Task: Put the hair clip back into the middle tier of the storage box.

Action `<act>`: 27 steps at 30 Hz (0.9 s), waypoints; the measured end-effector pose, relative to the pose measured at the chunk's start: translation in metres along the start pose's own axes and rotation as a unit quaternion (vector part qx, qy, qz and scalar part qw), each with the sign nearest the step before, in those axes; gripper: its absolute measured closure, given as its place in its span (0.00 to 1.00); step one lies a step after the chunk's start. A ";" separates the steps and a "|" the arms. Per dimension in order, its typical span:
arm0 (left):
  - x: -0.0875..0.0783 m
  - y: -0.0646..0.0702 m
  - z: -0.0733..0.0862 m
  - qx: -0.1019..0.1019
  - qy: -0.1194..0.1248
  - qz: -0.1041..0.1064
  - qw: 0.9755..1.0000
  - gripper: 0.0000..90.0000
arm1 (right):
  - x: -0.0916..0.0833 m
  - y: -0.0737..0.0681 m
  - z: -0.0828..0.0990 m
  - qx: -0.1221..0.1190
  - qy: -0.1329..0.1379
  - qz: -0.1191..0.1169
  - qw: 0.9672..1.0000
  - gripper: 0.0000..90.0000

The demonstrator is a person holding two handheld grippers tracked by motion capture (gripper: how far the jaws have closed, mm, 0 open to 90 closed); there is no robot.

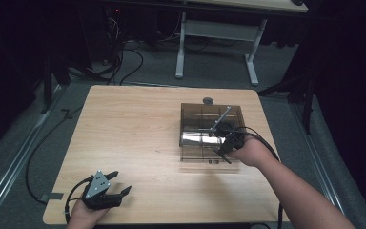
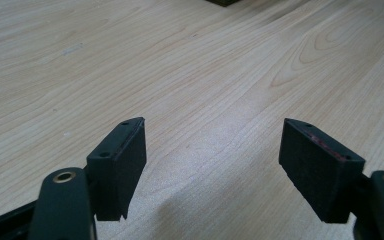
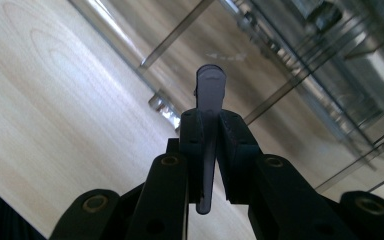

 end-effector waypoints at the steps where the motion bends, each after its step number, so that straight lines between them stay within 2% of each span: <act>1: 0.000 0.000 0.000 0.000 0.000 0.000 1.000 0.30 | 0.001 0.003 -0.003 -0.020 0.005 0.001 1.000 0.91; 2: 0.000 0.000 0.000 0.000 0.000 0.000 1.000 0.30 | 0.000 0.002 -0.004 -0.012 0.003 0.000 1.000 0.91; 5: 0.000 0.000 0.000 0.000 0.000 0.001 1.000 0.30 | 0.002 0.003 -0.011 -0.019 0.005 0.002 1.000 0.91; 6: 0.000 0.000 0.000 -0.001 0.000 0.001 1.000 0.30 | 0.002 0.001 -0.013 -0.005 0.000 0.002 1.000 0.91; 9: 0.000 0.000 0.000 -0.001 0.000 0.002 1.000 0.30 | 0.004 0.002 -0.019 -0.019 0.005 0.003 1.000 0.91; 11: 0.000 0.000 0.000 -0.001 0.000 0.002 1.000 0.30 | 0.006 0.001 -0.022 -0.009 0.004 0.004 1.000 0.91; 14: 0.000 0.000 0.000 -0.001 -0.003 0.005 1.000 0.30 | 0.007 0.001 -0.025 -0.009 0.006 0.006 1.000 0.91; 15: 0.000 0.000 0.000 -0.001 -0.003 0.005 1.000 0.30 | 0.008 0.002 -0.027 -0.015 0.009 0.005 1.000 0.91; 22: 0.000 0.000 0.000 -0.002 -0.003 0.006 1.000 0.30 | 0.016 0.003 -0.032 -0.013 0.003 0.008 1.000 0.91; 24: 0.000 0.000 0.000 -0.002 -0.003 0.006 1.000 0.30 | 0.020 0.004 -0.033 -0.027 0.003 0.007 1.000 0.91; 25: 0.000 0.000 0.000 -0.003 -0.002 0.007 1.000 0.30 | 0.021 0.003 -0.033 -0.015 -0.003 0.008 1.000 0.91; 26: 0.000 -0.001 0.000 -0.001 -0.004 0.007 1.000 0.30 | 0.023 0.002 -0.033 -0.016 -0.003 0.008 1.000 0.91; 27: 0.000 -0.001 0.000 -0.001 -0.004 0.007 1.000 0.30 | 0.024 0.003 -0.033 -0.024 0.000 0.006 1.000 0.91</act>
Point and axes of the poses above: each handheld gripper's, and its own axes: x roughly forward along the jaws, z roughly out of its underside, y roughly to its right, the point moved 4 cm from there along x, roughly forward along the jaws, and after that the axes turned 5 degrees about z, right-handed, at the moved point
